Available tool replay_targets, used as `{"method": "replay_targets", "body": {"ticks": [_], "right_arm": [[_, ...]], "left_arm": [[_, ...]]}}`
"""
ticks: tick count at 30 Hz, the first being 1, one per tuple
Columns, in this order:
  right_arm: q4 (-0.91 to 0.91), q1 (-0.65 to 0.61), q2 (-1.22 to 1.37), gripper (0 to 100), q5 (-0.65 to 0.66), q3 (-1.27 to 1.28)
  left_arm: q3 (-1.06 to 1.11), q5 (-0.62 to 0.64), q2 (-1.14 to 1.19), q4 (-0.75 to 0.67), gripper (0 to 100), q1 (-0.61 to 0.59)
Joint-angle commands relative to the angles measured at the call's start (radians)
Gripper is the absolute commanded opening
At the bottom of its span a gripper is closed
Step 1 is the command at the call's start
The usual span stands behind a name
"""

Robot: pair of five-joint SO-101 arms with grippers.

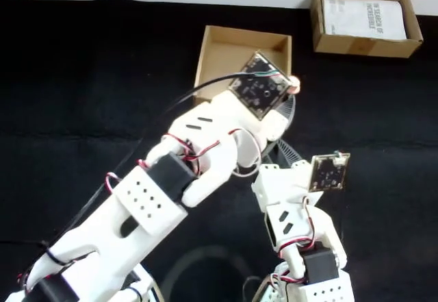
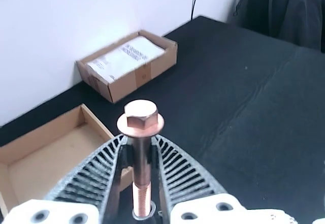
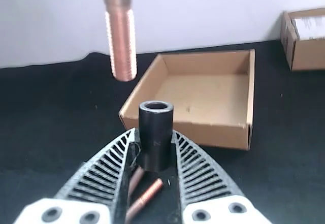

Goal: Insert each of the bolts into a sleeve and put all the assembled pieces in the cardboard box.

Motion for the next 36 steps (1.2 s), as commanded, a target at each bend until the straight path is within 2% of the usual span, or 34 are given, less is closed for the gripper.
{"method": "replay_targets", "body": {"ticks": [1, 9, 14, 18, 23, 27, 36], "right_arm": [[-0.05, -0.002, -0.018, 0.7, -0.008, -0.004], [-0.067, -0.002, -0.018, 0.7, -0.006, -0.005], [-0.067, -0.002, -0.018, 0.7, -0.006, -0.005], [-0.067, -0.001, -0.018, 0.7, -0.006, -0.005], [-0.067, -0.001, -0.018, 0.7, -0.006, -0.01], [-0.068, -0.001, -0.018, 0.7, -0.005, -0.005], [-0.068, 0.001, -0.018, 0.7, -0.005, -0.008]], "left_arm": [[-0.018, 0.006, -0.045, 0.003, 1, 0.004], [-0.016, 0.006, -0.002, -0.005, 1, 0.004], [-0.019, 0.008, 0.104, -0.092, 1, -0.036], [-0.018, 0.008, 0.133, -0.104, 1, -0.035], [-0.018, 0.11, 0.134, -0.095, 1, -0.039], [-0.018, 0.114, 0.133, -0.009, 1, -0.039], [-0.038, 0.114, 0.101, 0.068, 1, -0.035]]}}
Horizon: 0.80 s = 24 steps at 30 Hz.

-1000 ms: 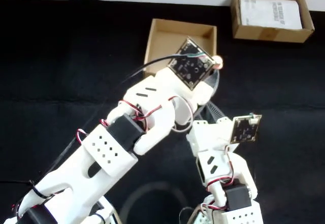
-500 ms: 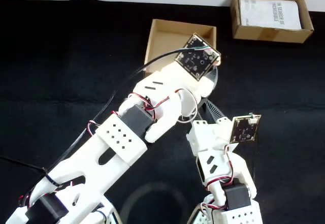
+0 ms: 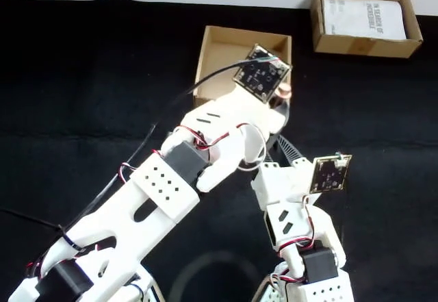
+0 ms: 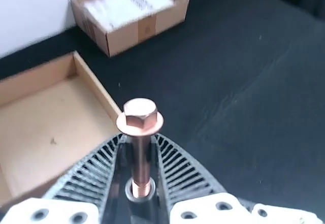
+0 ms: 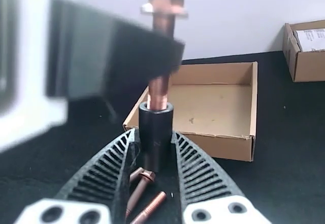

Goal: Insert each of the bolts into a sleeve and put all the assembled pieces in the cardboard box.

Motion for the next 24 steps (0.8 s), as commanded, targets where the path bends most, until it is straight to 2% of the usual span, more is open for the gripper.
{"method": "replay_targets", "body": {"ticks": [1, 11, 14, 18, 24], "right_arm": [[-0.025, 0.002, -0.018, 0.7, -0.005, -0.012], [-0.025, 0.039, -0.018, 0.7, -0.005, -0.015], [-0.025, 0.047, -0.018, 0.7, -0.005, -0.018], [-0.025, 0.051, -0.018, 0.7, -0.005, -0.018], [-0.025, 0.051, -0.018, 0.7, 0.063, -0.035]], "left_arm": [[-0.036, 0.006, -0.039, 0.038, 1, -0.008], [-0.044, 0.005, -0.045, 0.157, 3, -0.01], [-0.044, 0.011, -0.045, 0.189, 15, -0.024], [-0.059, 0.14, -0.047, 0.229, 34, -0.051], [-0.202, 0.147, -0.047, 0.471, 36, -0.099]]}}
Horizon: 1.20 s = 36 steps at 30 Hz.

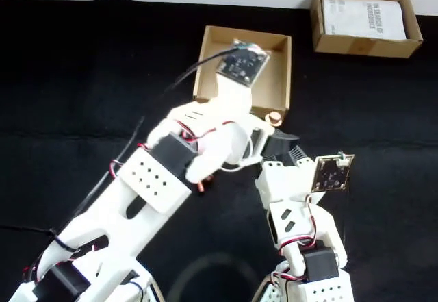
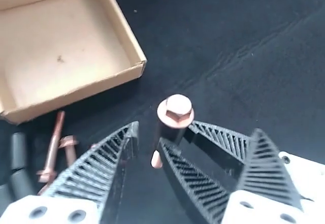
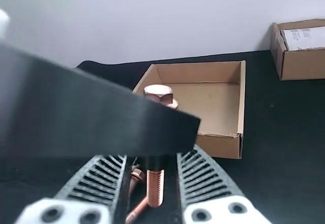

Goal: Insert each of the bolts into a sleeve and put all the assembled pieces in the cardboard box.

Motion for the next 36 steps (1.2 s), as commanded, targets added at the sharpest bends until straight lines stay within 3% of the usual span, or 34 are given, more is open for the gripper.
{"method": "replay_targets", "body": {"ticks": [1, 6, 9, 16, 23, 30, 36], "right_arm": [[-0.027, 0.016, -0.019, 0.7, 0.04, -0.038], [-0.027, 0.05, -0.019, 0.7, 0.038, -0.016], [-0.027, 0.051, -0.001, 0.7, 0.038, 0.018], [-0.027, 0.051, 0.162, 0.7, 0.043, -0.188], [-0.027, 0.051, 0.547, 0.7, 0.038, -0.53], [-0.027, 0.051, 0.901, 0.7, 0.038, -0.857], [-0.021, 0.051, 1.165, 0.7, 0.037, -1.087]], "left_arm": [[-0.133, 0.006, -0.036, 0.163, 36, -0.039], [-0.311, 0.012, -0.036, 0.42, 36, -0.116], [-0.354, 0.014, -0.036, 0.511, 36, -0.219], [-0.355, 0.014, -0.102, 0.683, 36, -0.499], [-0.223, 0.006, -0.348, 0.701, 36, -0.607], [0.119, 0.006, -0.691, 0.689, 36, -0.608], [0.42, 0.006, -0.975, 0.545, 36, -0.642]]}}
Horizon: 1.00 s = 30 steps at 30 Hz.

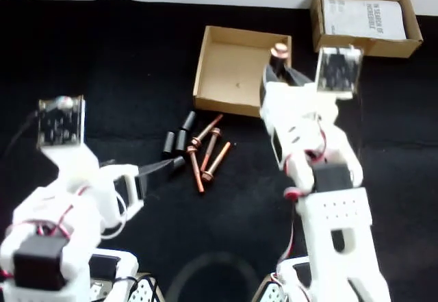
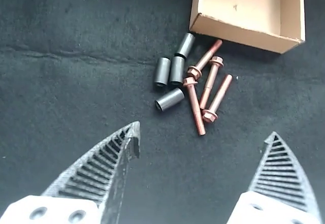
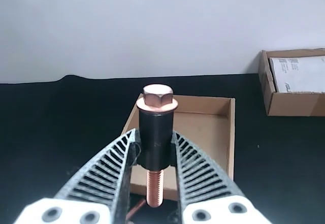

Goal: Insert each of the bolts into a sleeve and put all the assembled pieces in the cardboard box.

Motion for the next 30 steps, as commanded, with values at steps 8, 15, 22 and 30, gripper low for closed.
{"method": "replay_targets", "body": {"ticks": [8, 15, 22, 30], "right_arm": [[-0.021, 0.015, 0.414, 0.7, 0.005, -0.43], [0.157, 0.013, 0.702, 0.7, 0.008, -0.754], [0.429, 0.013, 1.015, 0.7, 0.009, -1.193], [0.55, 0.051, 1.32, 0.9, 0.017, -1.581]], "left_arm": [[0.429, -0.002, -0.366, -0.27, 36, -0.102], [0.576, -0.002, -0.407, -0.377, 36, -0.211], [0.707, -0.002, -0.412, -0.528, 36, -0.314], [0.828, -0.002, -0.414, -0.635, 36, -0.401]]}}
